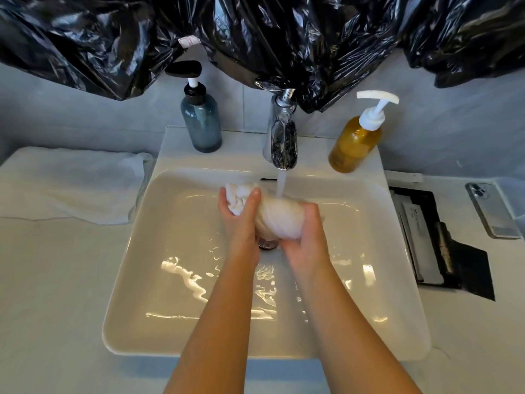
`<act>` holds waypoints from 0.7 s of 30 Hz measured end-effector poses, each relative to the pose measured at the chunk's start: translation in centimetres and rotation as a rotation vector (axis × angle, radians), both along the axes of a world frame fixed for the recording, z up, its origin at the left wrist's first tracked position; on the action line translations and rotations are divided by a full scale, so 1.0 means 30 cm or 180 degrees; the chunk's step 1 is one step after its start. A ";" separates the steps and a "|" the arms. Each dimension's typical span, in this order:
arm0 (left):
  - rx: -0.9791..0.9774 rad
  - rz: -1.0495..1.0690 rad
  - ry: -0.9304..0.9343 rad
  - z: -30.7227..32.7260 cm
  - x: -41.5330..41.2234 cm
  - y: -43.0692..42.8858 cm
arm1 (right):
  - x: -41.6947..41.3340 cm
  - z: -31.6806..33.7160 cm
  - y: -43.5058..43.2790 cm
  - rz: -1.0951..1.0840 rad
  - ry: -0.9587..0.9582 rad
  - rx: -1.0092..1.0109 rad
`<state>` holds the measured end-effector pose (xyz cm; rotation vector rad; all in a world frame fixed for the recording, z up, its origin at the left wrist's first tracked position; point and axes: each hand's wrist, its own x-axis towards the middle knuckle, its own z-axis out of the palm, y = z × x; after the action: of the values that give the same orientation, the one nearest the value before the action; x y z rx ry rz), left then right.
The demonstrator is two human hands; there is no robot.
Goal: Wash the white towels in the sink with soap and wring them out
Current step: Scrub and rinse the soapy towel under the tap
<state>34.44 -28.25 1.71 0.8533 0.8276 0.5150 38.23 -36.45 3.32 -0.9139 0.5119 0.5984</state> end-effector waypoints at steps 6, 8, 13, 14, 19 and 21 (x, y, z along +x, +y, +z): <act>-0.0459 -0.0107 -0.0109 0.034 0.053 0.025 | 0.020 0.048 -0.017 0.0126 -0.1254 -0.0565; -0.0748 -0.0058 -0.0003 0.003 0.076 0.024 | 0.024 0.055 -0.020 0.0285 -0.1848 -0.0889; -0.0754 0.0162 0.0149 0.031 0.065 0.007 | 0.048 0.039 -0.052 0.0819 -0.2368 -0.1109; -0.0559 0.0097 0.0174 0.028 0.056 0.005 | 0.049 0.031 -0.053 0.0704 -0.2140 -0.0920; 0.0815 -0.0365 -0.0063 0.024 -0.007 0.029 | 0.090 0.046 -0.027 0.0331 -0.0325 -0.0019; 0.1478 -0.0428 0.0021 0.027 -0.018 0.051 | 0.096 0.051 -0.027 0.0417 0.0207 0.0221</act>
<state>33.90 -26.73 2.54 1.3282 0.6584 0.5957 41.10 -37.26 4.86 -0.8686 0.4891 0.7623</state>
